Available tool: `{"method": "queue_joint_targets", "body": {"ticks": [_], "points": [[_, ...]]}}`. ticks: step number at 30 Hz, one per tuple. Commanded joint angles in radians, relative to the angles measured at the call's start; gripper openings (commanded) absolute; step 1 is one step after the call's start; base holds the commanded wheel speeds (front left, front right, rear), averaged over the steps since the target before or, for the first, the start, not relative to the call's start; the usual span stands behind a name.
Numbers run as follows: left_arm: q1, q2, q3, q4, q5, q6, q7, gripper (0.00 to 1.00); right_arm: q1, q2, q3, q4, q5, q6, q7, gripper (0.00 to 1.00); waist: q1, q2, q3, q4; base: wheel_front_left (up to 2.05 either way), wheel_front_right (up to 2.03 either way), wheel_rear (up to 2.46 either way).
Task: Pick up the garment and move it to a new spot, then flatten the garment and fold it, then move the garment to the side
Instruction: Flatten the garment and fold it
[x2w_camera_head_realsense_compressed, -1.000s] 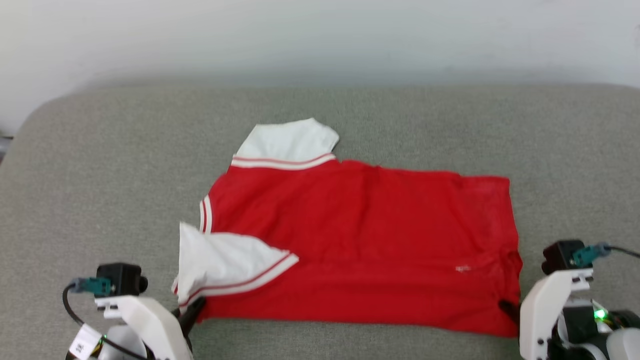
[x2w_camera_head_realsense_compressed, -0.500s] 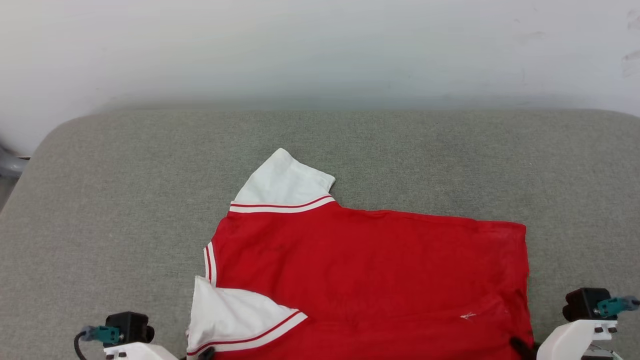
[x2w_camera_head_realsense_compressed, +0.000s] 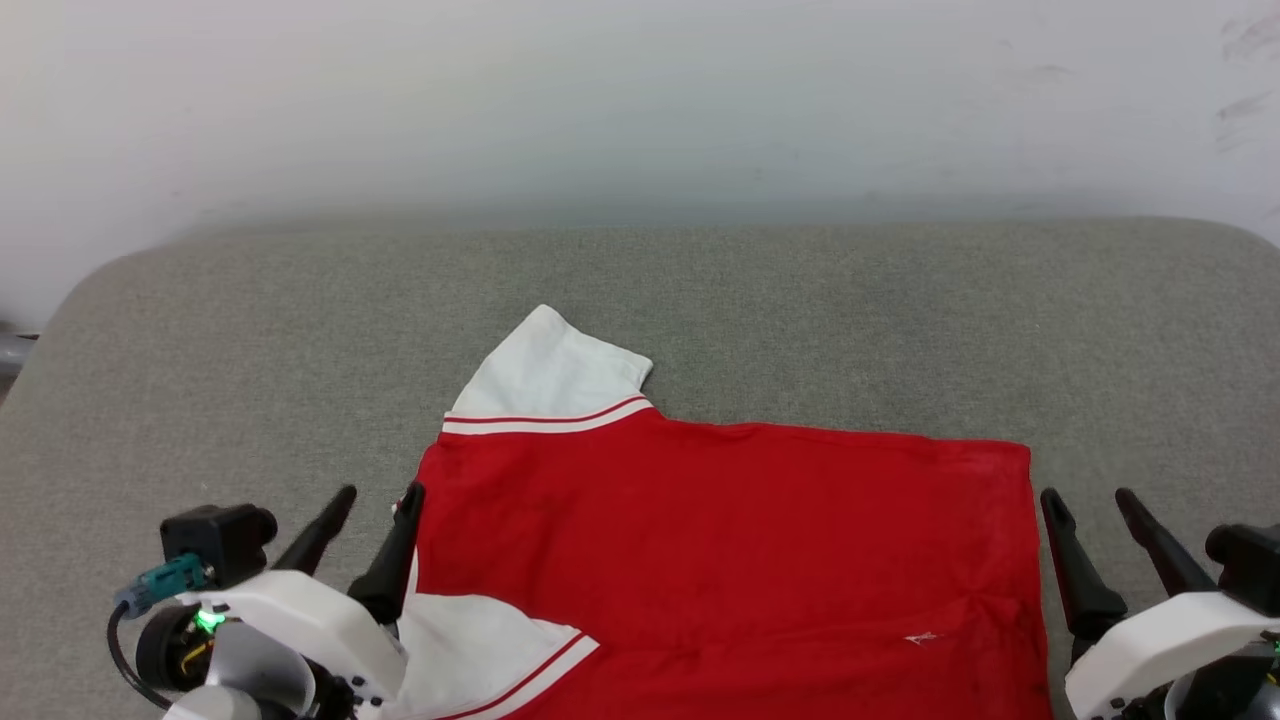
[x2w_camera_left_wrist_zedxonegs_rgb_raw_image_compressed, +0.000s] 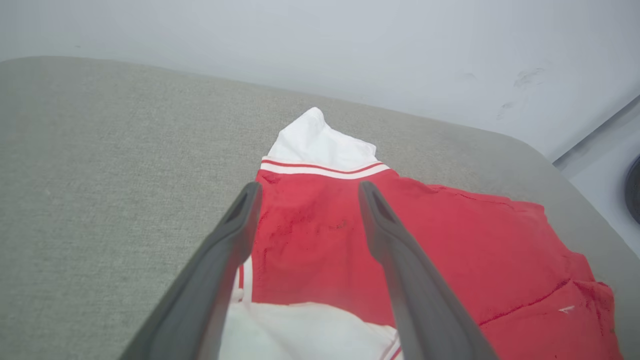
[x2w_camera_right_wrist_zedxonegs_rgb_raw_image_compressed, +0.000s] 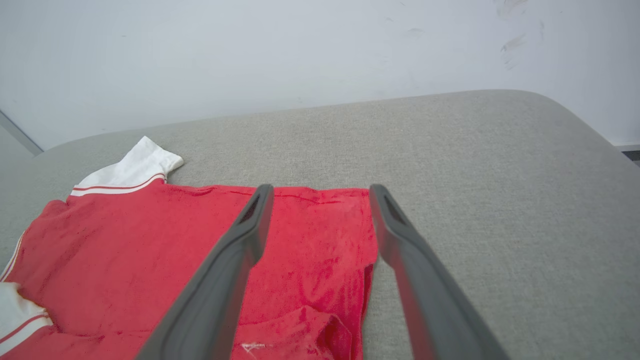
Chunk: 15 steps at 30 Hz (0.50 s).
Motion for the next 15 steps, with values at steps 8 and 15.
{"method": "queue_joint_targets", "body": {"ticks": [8, 15], "points": [[-0.175, -0.03, 0.03, 0.025, 0.108, 0.001, -0.154, 1.0, -0.095, 0.032, 0.004, -0.086, -0.02, -0.001, -0.074, 1.0, 0.0001, -0.0001, 0.117, -0.046, 0.0, 0.0, 0.0], [-0.378, -0.017, 0.035, 0.116, 0.087, -0.066, -0.103, 1.0, -0.192, 0.045, 0.026, -0.132, -0.03, -0.001, -0.101, 1.0, 0.0001, -0.0001, 0.255, -0.098, 0.0, 0.0, 0.0]]}}
